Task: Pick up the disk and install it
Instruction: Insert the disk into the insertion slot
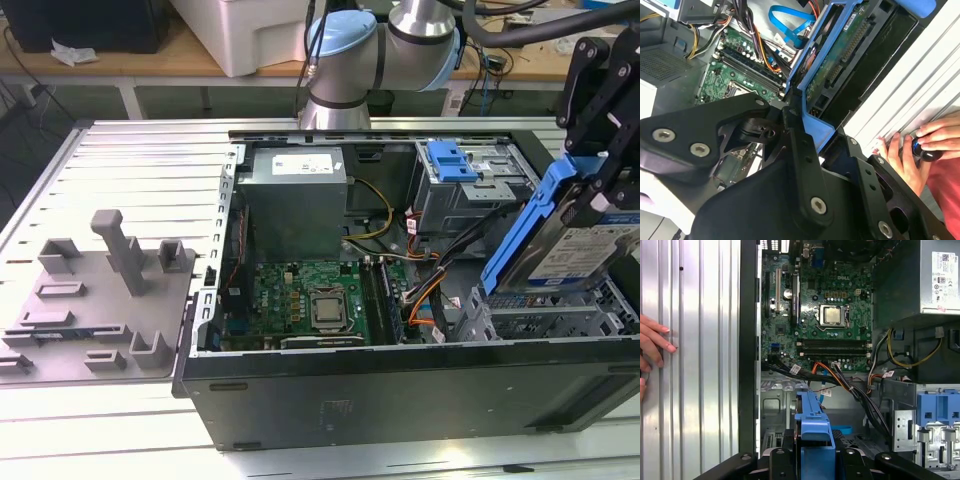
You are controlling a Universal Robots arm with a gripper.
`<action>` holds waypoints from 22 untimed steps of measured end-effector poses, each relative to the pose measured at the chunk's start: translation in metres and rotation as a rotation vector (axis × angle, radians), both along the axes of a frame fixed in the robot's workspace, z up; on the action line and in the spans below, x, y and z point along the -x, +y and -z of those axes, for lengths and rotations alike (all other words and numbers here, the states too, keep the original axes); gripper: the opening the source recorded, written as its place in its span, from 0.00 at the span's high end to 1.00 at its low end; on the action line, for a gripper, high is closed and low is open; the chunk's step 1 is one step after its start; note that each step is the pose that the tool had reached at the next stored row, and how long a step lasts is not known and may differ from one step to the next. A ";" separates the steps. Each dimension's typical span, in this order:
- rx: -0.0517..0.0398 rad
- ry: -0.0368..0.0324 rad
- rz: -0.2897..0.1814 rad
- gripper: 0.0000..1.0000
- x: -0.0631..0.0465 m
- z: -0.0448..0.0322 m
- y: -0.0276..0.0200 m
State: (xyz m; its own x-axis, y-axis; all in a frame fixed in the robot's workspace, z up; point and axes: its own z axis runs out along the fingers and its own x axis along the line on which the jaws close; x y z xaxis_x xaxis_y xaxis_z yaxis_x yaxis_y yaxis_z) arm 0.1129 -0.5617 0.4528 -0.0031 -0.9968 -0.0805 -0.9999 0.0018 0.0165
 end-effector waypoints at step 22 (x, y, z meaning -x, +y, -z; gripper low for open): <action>0.0001 0.0000 0.002 0.63 0.000 0.0020 -0.0026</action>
State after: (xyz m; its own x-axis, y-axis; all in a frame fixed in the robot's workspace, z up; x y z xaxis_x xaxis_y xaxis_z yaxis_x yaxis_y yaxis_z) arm 0.1129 -0.5642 0.4508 -0.0053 -0.9968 -0.0803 -0.9999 0.0040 0.0164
